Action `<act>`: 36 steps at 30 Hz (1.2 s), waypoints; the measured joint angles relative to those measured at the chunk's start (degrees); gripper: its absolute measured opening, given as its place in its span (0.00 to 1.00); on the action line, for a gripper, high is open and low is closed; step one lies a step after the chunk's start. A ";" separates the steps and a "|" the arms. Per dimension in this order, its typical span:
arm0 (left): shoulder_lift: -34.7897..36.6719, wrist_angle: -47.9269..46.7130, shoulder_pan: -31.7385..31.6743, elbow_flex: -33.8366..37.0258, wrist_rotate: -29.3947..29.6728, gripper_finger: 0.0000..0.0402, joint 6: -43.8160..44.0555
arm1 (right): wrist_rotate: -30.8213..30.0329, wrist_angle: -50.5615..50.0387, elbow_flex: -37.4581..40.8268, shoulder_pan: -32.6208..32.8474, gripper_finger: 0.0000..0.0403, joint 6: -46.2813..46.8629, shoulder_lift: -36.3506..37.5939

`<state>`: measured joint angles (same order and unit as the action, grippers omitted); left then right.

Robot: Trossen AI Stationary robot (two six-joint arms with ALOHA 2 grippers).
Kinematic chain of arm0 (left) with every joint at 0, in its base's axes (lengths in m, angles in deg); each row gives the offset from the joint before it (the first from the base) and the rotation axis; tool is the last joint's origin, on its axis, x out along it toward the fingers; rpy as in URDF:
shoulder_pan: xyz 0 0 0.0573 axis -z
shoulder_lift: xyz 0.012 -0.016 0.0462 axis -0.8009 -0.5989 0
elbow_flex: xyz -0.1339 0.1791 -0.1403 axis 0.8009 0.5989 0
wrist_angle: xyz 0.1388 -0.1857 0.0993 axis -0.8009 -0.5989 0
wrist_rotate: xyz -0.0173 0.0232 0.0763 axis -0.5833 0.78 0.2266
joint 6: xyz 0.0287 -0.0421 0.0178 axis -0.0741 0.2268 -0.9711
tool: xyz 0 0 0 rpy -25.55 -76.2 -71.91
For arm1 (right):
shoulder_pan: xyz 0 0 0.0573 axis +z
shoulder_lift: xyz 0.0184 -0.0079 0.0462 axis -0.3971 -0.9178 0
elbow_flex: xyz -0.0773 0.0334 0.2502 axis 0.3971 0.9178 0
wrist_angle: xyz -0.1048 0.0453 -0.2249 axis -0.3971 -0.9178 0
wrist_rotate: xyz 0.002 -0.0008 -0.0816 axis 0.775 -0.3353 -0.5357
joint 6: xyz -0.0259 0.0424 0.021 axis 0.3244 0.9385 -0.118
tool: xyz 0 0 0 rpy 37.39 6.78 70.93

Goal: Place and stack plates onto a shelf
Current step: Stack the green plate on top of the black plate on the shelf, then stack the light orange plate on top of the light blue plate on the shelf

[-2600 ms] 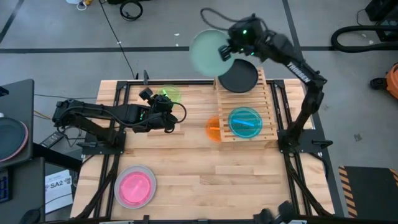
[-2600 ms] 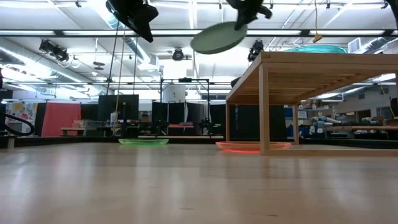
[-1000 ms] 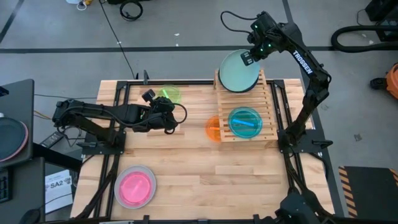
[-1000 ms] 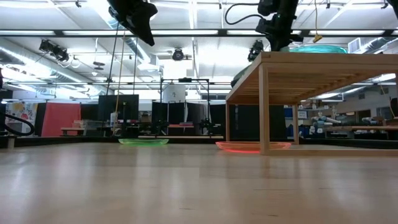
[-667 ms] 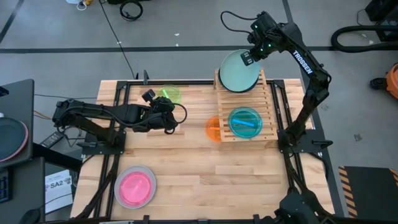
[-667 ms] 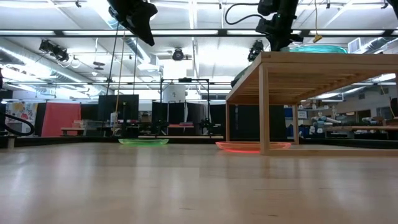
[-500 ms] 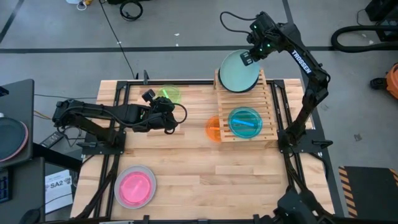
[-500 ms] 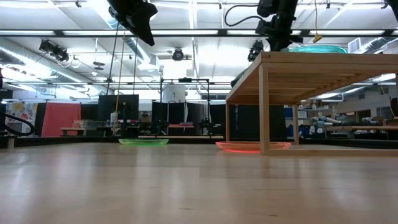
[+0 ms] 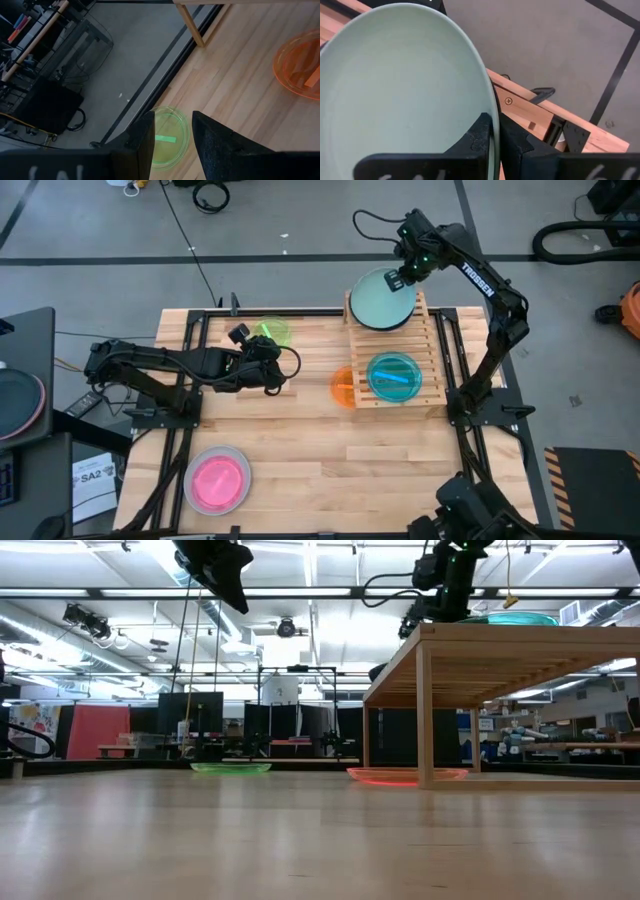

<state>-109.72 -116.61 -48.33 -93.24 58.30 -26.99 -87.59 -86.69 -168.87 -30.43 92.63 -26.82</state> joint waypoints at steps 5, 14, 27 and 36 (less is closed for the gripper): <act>0.00 0.00 0.00 0.00 -0.01 0.34 0.00 | -0.33 0.37 0.74 -0.02 0.09 0.00 0.00; 0.00 0.00 0.00 0.01 -0.01 0.34 0.00 | -0.79 0.26 0.79 0.00 0.13 -0.07 -0.11; 0.00 -0.01 0.00 0.00 -0.01 0.34 0.00 | -0.98 0.18 0.81 0.00 0.27 -0.09 -0.15; 0.00 0.02 0.00 0.00 -0.01 0.34 0.02 | -1.12 0.13 0.81 0.00 0.41 -0.07 -0.15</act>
<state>-109.72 -116.59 -48.33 -93.24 58.29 -26.97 -88.72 -86.56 -168.07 -30.43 92.57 -26.97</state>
